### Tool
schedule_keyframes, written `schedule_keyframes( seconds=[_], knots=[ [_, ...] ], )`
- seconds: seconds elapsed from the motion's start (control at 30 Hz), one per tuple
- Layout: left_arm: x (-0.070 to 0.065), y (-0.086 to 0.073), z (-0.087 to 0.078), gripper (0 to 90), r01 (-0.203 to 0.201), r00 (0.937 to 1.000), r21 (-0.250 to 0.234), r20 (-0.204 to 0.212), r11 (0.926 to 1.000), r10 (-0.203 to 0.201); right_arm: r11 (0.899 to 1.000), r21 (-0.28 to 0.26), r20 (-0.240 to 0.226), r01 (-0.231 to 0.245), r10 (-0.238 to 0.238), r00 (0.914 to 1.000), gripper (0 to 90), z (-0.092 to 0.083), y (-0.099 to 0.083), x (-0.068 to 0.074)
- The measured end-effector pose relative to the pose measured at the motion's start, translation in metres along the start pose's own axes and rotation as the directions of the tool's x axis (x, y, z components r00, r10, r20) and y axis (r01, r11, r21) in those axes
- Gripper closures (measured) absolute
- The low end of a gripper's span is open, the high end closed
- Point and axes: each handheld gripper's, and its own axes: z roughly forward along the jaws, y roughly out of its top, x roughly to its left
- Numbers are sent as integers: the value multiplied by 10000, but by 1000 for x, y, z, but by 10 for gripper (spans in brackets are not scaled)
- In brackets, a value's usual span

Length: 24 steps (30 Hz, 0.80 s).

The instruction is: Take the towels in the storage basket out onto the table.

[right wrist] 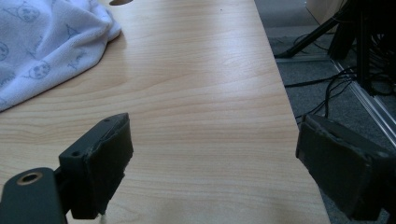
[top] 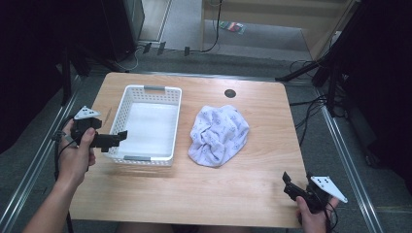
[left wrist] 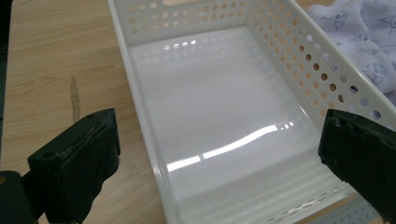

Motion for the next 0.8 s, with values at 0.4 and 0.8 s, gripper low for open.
schedule_keyframes(
  seconds=[0.4,0.8],
  knots=[
    [21,-25,-10,0,444,9989,-388,-136,9983,-449,10000,10,13,-15,15,10000,109,0,0,0],
    [37,-53,-16,0,771,9961,-640,-378,9950,-796,10000,47,43,-49,49,10000,109,0,0,0]
  ],
)
